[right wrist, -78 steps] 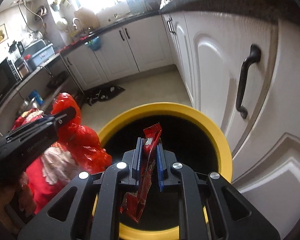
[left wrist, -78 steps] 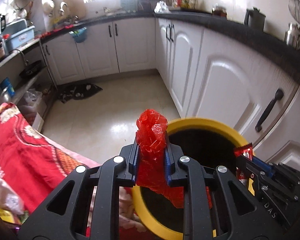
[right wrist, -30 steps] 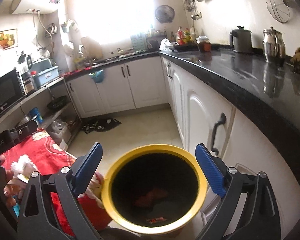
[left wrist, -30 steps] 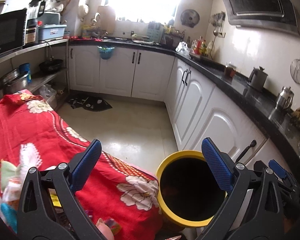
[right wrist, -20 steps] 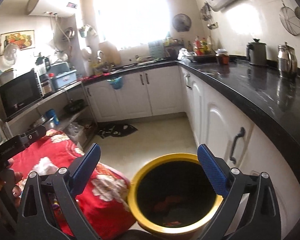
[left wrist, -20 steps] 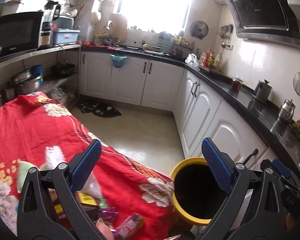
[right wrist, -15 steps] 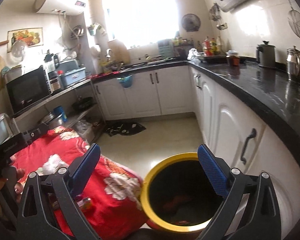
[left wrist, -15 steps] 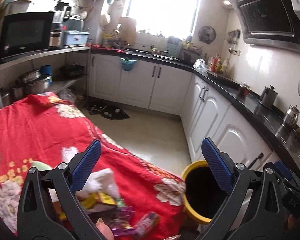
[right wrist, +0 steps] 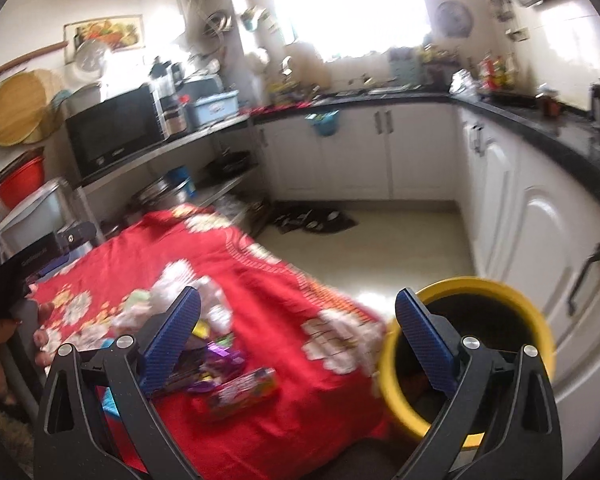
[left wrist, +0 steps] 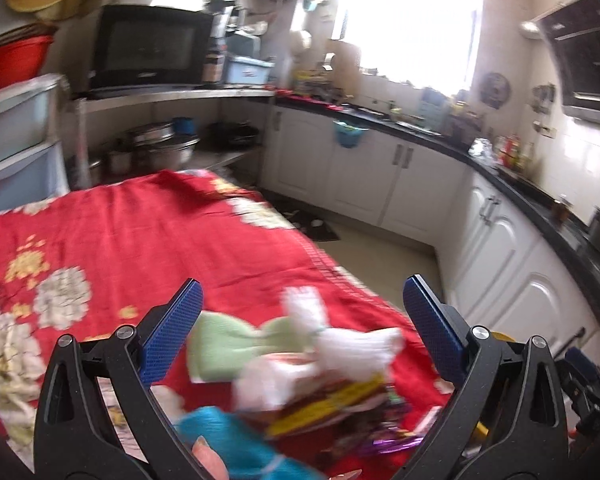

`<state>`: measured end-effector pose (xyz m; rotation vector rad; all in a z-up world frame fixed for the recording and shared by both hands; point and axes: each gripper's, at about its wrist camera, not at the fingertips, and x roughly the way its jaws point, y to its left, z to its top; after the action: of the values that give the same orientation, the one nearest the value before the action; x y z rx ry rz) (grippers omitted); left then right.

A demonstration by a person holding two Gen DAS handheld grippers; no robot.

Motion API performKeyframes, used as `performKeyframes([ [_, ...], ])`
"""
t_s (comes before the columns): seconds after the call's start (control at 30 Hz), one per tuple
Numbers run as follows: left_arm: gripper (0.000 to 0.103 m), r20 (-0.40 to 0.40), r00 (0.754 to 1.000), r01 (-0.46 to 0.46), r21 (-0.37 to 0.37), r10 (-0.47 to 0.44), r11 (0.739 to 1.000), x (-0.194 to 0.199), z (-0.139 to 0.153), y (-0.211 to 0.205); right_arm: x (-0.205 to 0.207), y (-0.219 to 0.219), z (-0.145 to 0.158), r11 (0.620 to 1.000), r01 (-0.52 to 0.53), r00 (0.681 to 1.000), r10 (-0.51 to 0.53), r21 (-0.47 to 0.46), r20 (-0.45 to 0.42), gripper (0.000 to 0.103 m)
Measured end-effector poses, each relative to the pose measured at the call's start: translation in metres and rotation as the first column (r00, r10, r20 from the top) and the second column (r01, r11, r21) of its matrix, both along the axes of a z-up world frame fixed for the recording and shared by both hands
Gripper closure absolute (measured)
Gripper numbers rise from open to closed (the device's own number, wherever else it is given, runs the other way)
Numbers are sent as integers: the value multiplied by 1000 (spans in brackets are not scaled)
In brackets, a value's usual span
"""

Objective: Collect trash
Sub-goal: 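Move both tools back to the trash pile on the bed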

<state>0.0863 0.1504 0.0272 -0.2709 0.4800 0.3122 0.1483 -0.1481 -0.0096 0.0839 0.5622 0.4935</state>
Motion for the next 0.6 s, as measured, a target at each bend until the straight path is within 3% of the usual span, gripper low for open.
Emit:
performKeyframes([
  [0.23,11,-47,997,-62,-23,61,998,-14,-15,39,-1,41,-28,996,-78,993,74,-45,-87,8],
  [0.37,11,-85,996,-33,-38,30,999,-16,-29,46,2,62,-42,989,-129,984,119,-72,-129,8],
  [0.6,11,-138,986,68,-162,-91,984,-12,-60,49,17,94,-60,971,-228,962,213,-72,-171,8],
])
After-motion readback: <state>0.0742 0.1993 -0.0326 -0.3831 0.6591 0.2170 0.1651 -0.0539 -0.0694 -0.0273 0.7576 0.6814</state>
